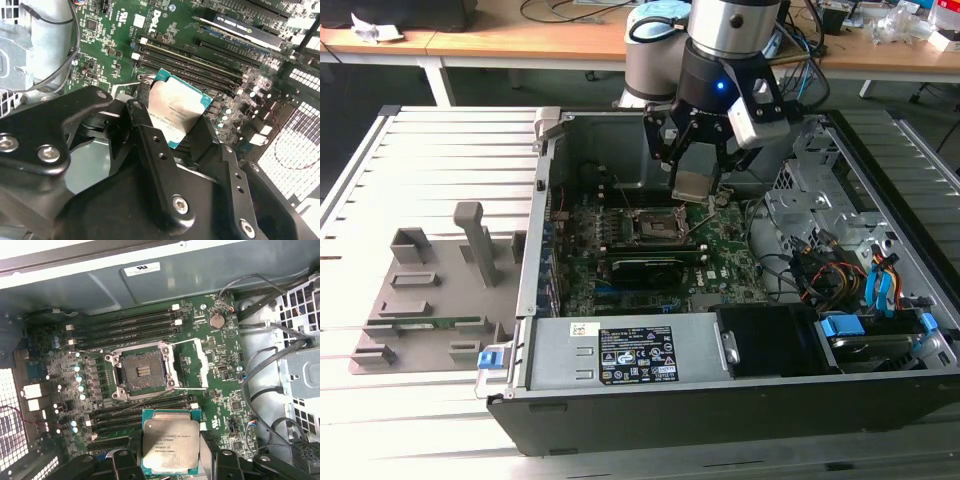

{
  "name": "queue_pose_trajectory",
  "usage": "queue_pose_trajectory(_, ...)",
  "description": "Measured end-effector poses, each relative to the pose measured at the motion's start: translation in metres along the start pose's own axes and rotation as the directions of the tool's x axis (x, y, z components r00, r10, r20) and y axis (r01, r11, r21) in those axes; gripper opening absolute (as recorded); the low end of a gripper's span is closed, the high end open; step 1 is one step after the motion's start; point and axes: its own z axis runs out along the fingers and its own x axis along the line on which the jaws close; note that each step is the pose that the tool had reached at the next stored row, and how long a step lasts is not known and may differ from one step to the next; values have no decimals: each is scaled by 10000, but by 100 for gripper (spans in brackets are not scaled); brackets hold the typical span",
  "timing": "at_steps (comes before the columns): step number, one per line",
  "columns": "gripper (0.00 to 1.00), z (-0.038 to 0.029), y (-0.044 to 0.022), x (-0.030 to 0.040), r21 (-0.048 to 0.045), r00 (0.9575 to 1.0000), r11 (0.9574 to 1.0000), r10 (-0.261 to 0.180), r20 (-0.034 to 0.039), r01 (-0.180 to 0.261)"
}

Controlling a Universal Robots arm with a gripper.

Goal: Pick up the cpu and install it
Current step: 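Pick up the cpu and move it towards the insertion slot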

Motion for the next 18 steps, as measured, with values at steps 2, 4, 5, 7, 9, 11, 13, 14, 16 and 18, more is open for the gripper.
queue_pose_trajectory(2, 55, 3, 0, 0, -6, 9997, 9997, 230, -6, -230)
queue_pose_trajectory(4, 55, 4, 0, 0, -9, 9993, 9993, 370, -11, -370)
queue_pose_trajectory(5, 55, 5, 0, 0, -11, 9991, 9991, 434, -12, -434)
queue_pose_trajectory(7, 55, 7, 0, 0, -15, 9982, 9982, 606, -17, -606)
queue_pose_trajectory(9, 55, 9, 0, 0, -23, 9956, 9956, 934, -27, -934)
queue_pose_trajectory(11, 55, 10, 0, 0, -28, 9938, 9938, 1113, -32, -1113)
queue_pose_trajectory(13, 55, 12, 0, 0, -34, 9906, 9906, 1368, -40, -1368)
queue_pose_trajectory(14, 55, 12, 0, 0, -37, 9888, 9888, 1489, -43, -1490)
queue_pose_trajectory(16, 55, 13, 0, 0, -45, 9826, 9826, 1858, -54, -1858)
queue_pose_trajectory(18, 55, 14, 1, 0, -51, 9782, 9782, 2075, -62, -2076)
